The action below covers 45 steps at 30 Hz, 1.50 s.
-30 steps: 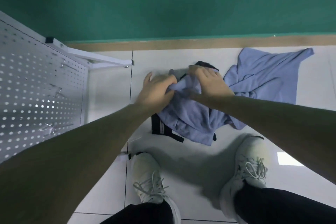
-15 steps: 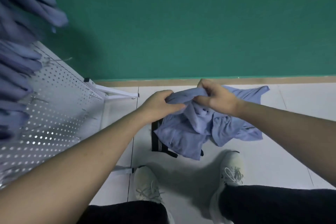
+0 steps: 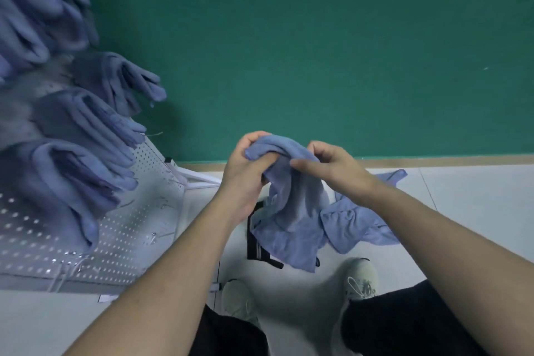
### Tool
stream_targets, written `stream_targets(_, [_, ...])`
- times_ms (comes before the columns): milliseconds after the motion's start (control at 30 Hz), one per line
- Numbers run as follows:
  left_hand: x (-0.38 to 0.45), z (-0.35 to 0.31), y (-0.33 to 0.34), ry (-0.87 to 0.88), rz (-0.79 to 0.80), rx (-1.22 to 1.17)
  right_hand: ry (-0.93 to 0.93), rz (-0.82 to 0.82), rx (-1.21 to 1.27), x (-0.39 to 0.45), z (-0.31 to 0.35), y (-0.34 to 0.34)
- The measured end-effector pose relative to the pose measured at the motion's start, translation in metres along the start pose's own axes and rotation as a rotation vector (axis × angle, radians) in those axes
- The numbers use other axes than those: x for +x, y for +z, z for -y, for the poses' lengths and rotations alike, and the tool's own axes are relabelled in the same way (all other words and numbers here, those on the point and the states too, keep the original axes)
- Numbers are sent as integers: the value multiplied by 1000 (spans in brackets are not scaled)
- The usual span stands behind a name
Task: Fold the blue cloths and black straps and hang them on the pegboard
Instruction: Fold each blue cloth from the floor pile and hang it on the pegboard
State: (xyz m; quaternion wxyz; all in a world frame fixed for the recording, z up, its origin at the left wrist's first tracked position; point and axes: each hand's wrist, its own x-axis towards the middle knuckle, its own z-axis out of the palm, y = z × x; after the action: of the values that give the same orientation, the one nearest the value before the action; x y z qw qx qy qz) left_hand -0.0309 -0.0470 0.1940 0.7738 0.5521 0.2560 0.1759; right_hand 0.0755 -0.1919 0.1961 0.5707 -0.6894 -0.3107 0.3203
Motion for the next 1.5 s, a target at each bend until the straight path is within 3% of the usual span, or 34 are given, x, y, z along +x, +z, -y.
stream_targets(133, [-17, -5, 6, 25, -37, -48, -58, -120, -7, -12, 4, 15])
stream_targets(300, [-29, -10, 8, 5, -120, -230, -121, -103, -64, -22, 8, 17])
stream_targets(400, [-38, -9, 9, -62, -188, -188, -200, -147, -93, -27, 9, 21])
stream_targets(500, [-46, -5, 10, -161, -51, -103, -232, -185, -123, -29, 8, 24])
stream_targets(600, [-47, -8, 12, -115, 73, -95, -304, -195, -258, -31, 11, 22])
stream_targets(700, [-48, -11, 12, -5, 115, -178, -424, -288, -555, -28, 4, 17])
stream_targets(800, [-50, -14, 16, 29, 190, -225, -405, -377, -651, -26, 1, 12])
stream_targets(867, [-50, -11, 22, 32, 139, -122, -409, -362, -687, -28, 3, 14])
stream_targets(1033, [-52, 0, 36, 67, 8, 103, -421, -365, -685, -26, 6, 23])
stream_targets(1167, [-46, -7, 32, 53, -55, -85, -362, -89, -463, -31, 3, 23])
stream_targets(1233, [-45, -12, 26, 32, -57, -149, -286, -40, -337, -33, 2, 22])
stream_targets(1400, [-47, -15, 24, 19, -40, -122, -195, -182, -225, -25, 3, 23])
stream_targets(1500, [-46, -15, 25, 45, -86, -90, -148, -162, -278, -24, 3, 20])
